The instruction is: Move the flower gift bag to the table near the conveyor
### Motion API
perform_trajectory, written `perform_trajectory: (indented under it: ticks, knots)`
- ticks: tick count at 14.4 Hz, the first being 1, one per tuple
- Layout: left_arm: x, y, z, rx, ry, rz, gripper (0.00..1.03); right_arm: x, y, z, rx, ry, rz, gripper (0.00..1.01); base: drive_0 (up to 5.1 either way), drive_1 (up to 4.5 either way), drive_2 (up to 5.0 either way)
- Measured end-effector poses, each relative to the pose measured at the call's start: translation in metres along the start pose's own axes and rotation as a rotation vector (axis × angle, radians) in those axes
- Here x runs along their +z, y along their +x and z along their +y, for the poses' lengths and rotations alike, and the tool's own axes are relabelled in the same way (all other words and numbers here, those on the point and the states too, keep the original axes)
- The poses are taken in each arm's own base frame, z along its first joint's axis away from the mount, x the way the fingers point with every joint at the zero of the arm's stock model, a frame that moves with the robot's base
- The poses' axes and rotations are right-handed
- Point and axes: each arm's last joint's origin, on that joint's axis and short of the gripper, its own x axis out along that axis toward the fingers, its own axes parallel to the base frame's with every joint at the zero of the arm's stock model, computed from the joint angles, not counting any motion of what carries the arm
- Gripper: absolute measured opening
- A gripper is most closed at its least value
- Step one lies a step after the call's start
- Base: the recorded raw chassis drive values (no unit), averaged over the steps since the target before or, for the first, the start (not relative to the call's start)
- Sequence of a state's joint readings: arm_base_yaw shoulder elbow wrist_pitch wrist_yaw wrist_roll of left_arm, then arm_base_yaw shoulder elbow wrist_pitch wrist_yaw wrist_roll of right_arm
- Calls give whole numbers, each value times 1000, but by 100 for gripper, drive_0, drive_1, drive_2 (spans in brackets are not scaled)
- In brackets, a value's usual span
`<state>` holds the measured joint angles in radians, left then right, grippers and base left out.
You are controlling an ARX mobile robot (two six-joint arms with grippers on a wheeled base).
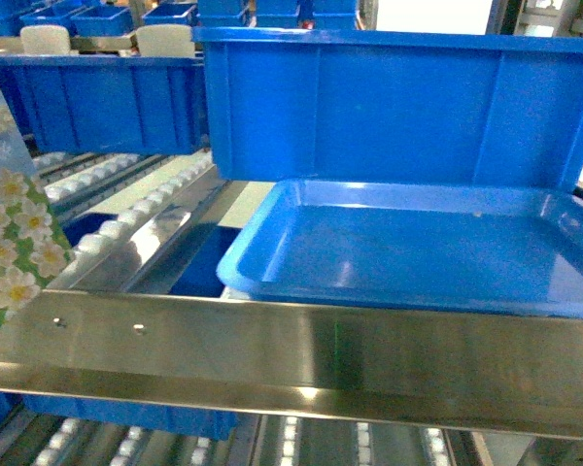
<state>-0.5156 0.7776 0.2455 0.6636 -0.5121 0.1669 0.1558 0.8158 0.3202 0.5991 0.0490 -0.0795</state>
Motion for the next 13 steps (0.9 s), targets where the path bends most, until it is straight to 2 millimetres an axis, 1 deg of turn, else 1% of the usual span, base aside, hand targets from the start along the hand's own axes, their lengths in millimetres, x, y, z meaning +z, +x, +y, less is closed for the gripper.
perform_trajectory:
  ticks: [13]
  knots:
    - [0,0,0,2,0,0,2,0,0,0,1,0,2,2,-457,91,394]
